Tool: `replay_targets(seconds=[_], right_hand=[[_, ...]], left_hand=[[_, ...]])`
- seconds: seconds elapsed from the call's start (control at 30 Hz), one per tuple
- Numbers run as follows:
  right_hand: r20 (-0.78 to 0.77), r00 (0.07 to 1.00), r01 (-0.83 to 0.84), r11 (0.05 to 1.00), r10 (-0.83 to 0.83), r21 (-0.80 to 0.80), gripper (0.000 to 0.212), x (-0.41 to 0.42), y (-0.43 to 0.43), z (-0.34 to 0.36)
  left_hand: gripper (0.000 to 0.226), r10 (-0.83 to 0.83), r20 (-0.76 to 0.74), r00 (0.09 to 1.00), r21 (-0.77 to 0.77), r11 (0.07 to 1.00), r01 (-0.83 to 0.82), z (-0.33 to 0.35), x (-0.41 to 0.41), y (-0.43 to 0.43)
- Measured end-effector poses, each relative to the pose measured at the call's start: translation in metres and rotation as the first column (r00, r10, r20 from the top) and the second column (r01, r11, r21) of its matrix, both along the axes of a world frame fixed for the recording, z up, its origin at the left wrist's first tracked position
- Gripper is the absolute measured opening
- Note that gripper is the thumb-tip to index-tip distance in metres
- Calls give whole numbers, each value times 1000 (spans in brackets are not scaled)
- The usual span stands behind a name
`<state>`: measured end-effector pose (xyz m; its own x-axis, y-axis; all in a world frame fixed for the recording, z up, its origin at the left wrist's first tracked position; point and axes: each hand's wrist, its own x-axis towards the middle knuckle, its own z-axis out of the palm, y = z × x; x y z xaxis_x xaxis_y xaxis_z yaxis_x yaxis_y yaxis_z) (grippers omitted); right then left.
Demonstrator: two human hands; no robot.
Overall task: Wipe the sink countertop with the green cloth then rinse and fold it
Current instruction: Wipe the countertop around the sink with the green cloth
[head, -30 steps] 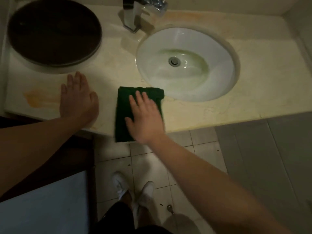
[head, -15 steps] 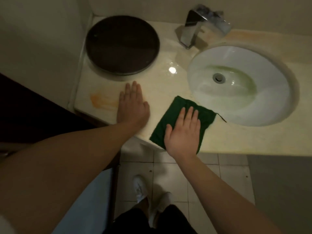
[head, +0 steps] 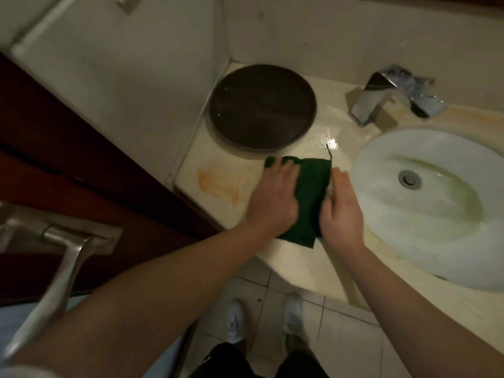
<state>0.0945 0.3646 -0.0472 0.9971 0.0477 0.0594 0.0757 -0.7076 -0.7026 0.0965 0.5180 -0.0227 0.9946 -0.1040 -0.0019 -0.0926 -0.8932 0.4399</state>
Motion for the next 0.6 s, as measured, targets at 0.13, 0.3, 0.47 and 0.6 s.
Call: replay_targets(seconds=[0.13, 0.3, 0.47, 0.6], right_hand=[[-7, 999, -32, 966, 31, -257, 61, 9, -13, -7], [-81, 973, -230, 856, 218, -462, 63, 27, 16, -7], [-102, 965, -258, 819, 240, -512, 57, 33, 24, -22], [-96, 966, -255, 813, 241, -524, 59, 33, 26, -22]], left_hand=[[67, -67, -159, 985, 269, 957, 109, -24, 13, -42], [65, 12, -141, 990, 316, 948, 33, -36, 0, -20], [70, 12, -181, 983, 316, 948, 47, -33, -11, 32], [70, 101, -170, 980, 321, 946, -42, -33, 11, 74]])
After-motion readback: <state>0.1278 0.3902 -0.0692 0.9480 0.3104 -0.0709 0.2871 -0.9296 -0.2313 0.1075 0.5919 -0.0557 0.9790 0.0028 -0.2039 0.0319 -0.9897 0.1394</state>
